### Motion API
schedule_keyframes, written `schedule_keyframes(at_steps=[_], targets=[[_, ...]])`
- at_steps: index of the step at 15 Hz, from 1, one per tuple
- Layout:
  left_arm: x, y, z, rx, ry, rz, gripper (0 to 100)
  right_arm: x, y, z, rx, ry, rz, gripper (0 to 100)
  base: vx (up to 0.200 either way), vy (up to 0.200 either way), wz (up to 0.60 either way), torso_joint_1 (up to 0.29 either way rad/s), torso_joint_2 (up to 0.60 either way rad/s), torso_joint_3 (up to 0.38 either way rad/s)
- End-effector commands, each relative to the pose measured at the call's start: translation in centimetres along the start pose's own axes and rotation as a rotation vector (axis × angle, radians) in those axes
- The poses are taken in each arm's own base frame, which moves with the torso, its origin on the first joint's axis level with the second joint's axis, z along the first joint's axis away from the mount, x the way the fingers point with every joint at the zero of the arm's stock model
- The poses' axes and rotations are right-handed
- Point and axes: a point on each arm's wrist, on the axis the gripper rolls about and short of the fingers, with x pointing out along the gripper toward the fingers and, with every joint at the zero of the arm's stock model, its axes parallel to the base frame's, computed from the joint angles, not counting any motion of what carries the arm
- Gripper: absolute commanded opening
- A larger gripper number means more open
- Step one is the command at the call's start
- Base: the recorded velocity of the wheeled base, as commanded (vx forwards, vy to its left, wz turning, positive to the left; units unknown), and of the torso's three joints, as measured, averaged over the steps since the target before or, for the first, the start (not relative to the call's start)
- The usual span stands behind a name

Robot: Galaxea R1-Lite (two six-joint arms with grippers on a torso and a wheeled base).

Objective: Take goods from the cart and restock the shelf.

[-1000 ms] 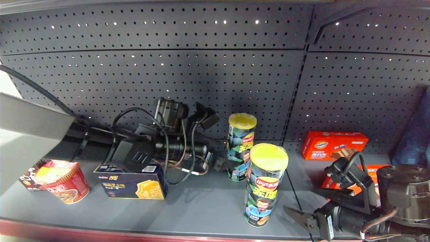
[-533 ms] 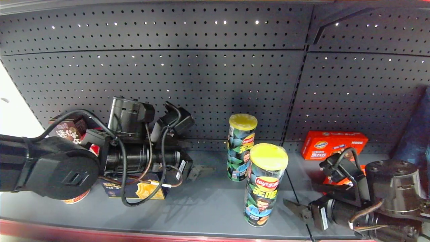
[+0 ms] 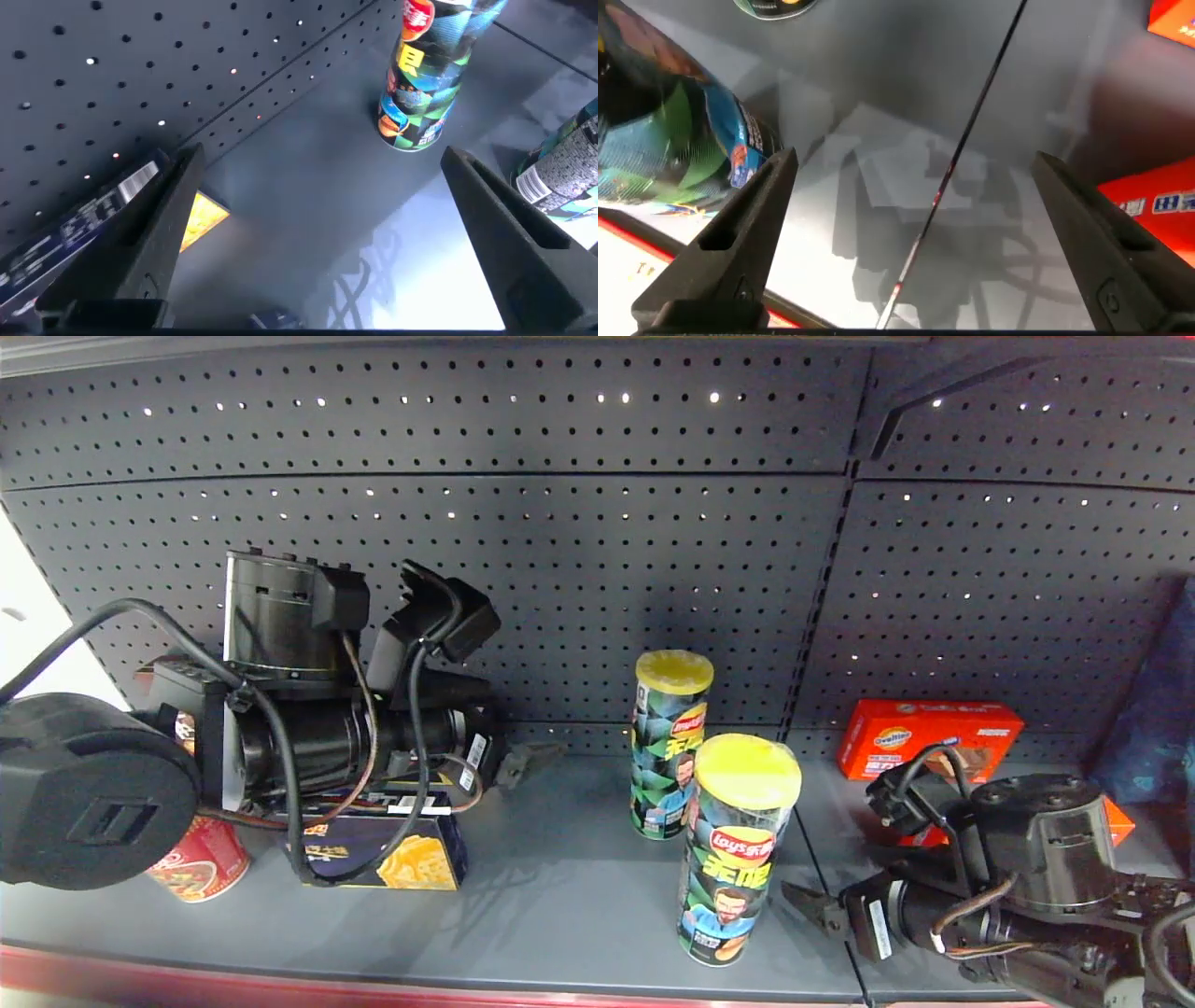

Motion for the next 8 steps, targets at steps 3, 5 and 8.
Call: schedule_keyframes(at_steps=[3,5,8], targets=[[-0.3,0.0,0.1,-0.002,-0.007,0.003,100,-0.7,1.5,-0.3,-0.032,-0.004,0.06,100,0.0,0.0,0.0,0.0,0.0,0.0],[-0.3,0.0,0.0,-0.004,-0.007,0.003,100,-0.3,1.9,-0.2,-0.04,0.002,0.071,100,0.0,0.0,0.0,0.0,0.0,0.0],[-0.3,0.0,-0.1,-0.006,-0.002,0.002,100,0.5,2.1,0.1,-0.04,0.002,0.073,100,0.0,0.0,0.0,0.0,0.0,0.0]])
